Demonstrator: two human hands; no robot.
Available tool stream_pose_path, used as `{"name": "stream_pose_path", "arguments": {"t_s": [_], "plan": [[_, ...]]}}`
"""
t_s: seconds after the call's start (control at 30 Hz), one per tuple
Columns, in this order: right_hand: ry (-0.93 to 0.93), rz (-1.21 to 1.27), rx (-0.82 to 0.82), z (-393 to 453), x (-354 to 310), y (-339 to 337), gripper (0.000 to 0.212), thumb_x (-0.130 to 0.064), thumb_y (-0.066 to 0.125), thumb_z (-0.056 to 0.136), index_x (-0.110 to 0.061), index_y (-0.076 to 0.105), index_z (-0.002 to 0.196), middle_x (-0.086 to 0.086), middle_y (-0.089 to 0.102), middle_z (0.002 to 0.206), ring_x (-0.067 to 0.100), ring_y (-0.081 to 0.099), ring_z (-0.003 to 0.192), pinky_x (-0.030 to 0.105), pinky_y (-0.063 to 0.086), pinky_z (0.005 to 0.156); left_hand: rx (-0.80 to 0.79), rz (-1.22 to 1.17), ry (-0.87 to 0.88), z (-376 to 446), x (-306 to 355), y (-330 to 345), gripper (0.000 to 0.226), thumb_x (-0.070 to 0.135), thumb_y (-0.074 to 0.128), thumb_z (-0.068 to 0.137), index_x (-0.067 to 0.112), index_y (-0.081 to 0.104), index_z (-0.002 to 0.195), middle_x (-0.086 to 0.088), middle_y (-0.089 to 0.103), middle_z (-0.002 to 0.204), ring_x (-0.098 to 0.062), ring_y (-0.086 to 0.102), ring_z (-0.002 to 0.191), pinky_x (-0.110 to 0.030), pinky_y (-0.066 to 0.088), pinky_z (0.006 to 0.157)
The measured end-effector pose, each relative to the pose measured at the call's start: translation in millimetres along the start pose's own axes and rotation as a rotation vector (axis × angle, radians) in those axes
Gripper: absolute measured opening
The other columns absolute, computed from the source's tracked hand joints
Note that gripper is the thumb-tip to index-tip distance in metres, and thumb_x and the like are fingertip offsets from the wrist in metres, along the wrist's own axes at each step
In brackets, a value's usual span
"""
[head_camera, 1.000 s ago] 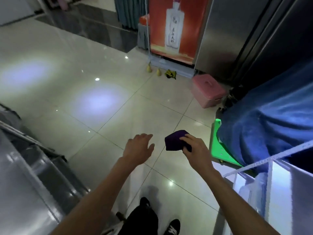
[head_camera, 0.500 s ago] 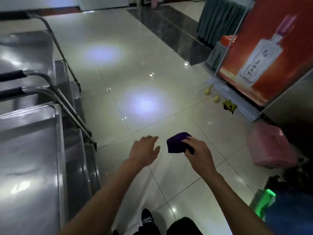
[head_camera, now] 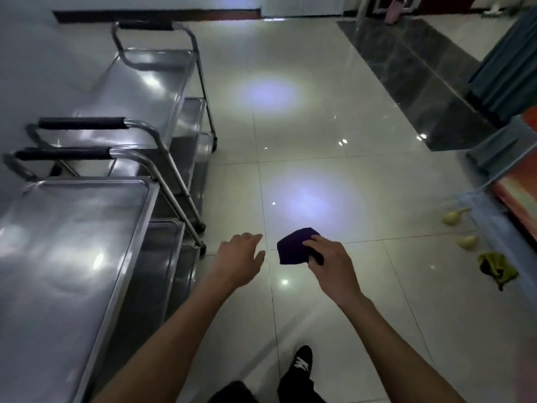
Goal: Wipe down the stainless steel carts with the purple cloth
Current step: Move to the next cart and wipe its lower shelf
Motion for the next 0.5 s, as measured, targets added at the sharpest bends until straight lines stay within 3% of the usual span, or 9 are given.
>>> {"name": "stream_pose_path", "arguments": {"t_s": [0.23, 0.33, 0.5], "plan": [[-0.245, -0.026, -0.206, 118, -63, 55, 0.042, -0.004, 0.063, 0.086, -0.022, 0.07, 0.123, -0.006, 0.063, 0.133, 0.023, 0.053, 0.114, 0.024, 0.04, 0.093, 0.087, -0.1, -0.308, 18, -88, -26, 0.045, 0.04, 0.047, 0.102, 0.021, 0.049, 0.142, -0.005, 0.059, 0.137, -0.026, 0.056, 0.123, -0.046, 0.049, 0.101], [-0.33, -0.027, -0.323, 156, -94, 99, 0.042, -0.005, 0.062, 0.087, -0.022, 0.069, 0.125, -0.005, 0.062, 0.135, 0.024, 0.054, 0.116, 0.034, 0.046, 0.097, 0.122, -0.152, -0.417, 20, -131, -24, 0.041, 0.04, 0.046, 0.101, 0.021, 0.053, 0.136, -0.003, 0.061, 0.133, -0.023, 0.058, 0.119, -0.043, 0.05, 0.098], [-0.405, -0.029, -0.475, 194, -135, 171, 0.044, -0.006, 0.063, 0.087, -0.026, 0.068, 0.125, -0.005, 0.06, 0.138, 0.022, 0.053, 0.121, 0.036, 0.046, 0.102, 0.147, -0.275, -0.575, 19, -197, -4, 0.044, 0.04, 0.043, 0.102, 0.025, 0.048, 0.143, 0.001, 0.057, 0.139, -0.02, 0.054, 0.124, -0.041, 0.047, 0.101]]}}
Point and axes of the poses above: each hand's wrist, its own z-axis towards the middle knuckle, its own y-axis out of the palm, x = y × z, the point moved 10 cm from there along z, towards the middle knuckle
